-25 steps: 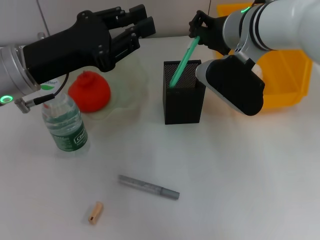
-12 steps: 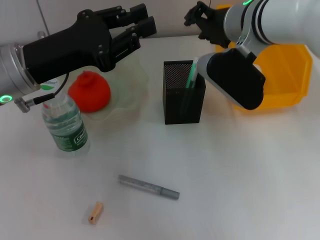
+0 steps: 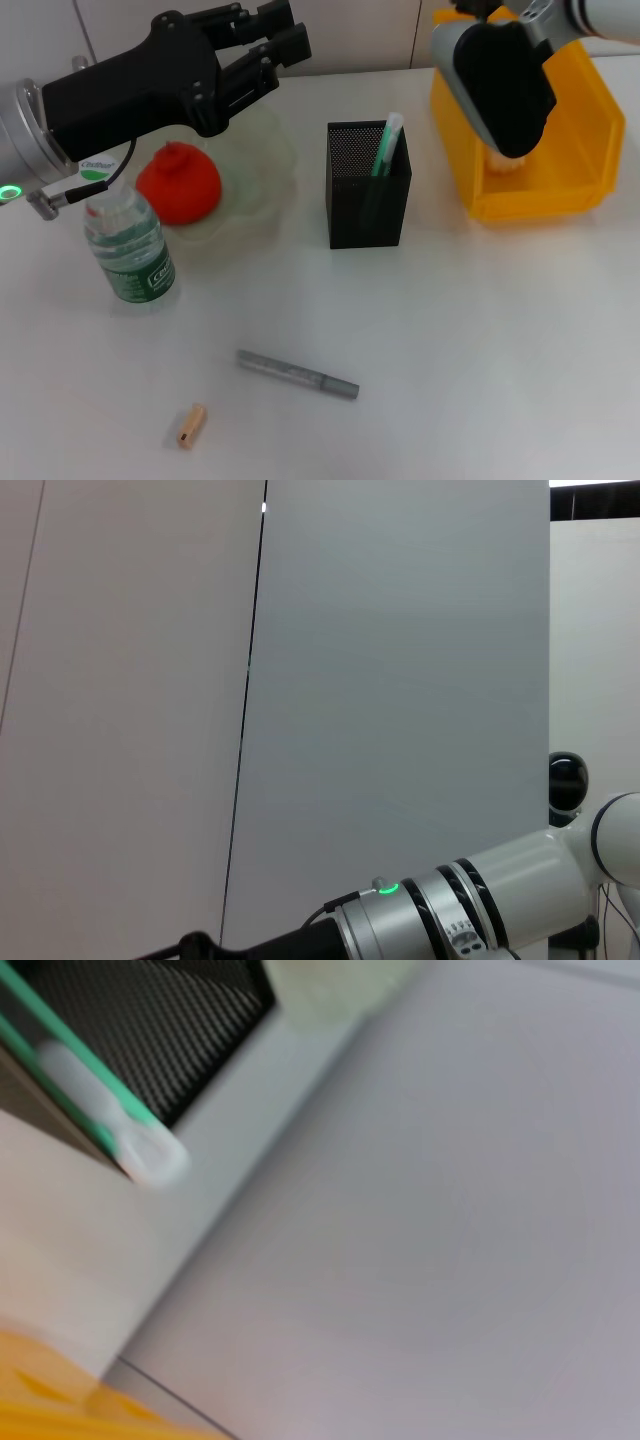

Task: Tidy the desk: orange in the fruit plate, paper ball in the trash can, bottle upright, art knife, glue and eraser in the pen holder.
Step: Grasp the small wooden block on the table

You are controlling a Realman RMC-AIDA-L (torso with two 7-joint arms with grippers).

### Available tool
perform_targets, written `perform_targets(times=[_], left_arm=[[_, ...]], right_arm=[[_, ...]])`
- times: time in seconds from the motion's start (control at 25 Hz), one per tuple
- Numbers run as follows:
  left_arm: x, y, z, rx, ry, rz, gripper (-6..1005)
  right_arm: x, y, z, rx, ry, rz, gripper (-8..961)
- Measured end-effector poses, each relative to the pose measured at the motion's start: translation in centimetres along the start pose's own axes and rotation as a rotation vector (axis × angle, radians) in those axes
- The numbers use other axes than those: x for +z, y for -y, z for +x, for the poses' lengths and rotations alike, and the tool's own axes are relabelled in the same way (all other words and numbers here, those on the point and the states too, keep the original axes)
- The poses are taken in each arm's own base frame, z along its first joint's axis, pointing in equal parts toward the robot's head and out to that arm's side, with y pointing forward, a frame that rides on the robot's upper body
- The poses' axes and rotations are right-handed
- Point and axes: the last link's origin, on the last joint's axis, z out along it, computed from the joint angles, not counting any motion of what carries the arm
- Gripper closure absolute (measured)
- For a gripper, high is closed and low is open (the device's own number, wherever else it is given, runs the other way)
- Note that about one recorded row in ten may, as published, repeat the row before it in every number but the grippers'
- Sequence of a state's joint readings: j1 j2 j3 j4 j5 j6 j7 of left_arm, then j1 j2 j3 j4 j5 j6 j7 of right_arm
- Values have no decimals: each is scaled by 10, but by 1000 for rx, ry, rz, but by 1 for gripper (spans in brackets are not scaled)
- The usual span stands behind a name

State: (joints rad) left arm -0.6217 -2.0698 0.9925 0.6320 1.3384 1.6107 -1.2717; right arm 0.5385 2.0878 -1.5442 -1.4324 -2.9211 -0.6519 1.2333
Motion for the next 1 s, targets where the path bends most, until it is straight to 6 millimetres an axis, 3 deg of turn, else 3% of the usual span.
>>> perform_targets(times=[0.28,0.88,1.0], left_arm=[[-1,0,1,1,-8,2,642],[-10,3,5,-5,-43,39,638],[-10,4,4,-3,-37,44,524]], right_arm=[[-17,5,23,258,-65,77,289],[-46,-7,58,768,-124,164,139],[-52,-10,61,872,-98,186,136]])
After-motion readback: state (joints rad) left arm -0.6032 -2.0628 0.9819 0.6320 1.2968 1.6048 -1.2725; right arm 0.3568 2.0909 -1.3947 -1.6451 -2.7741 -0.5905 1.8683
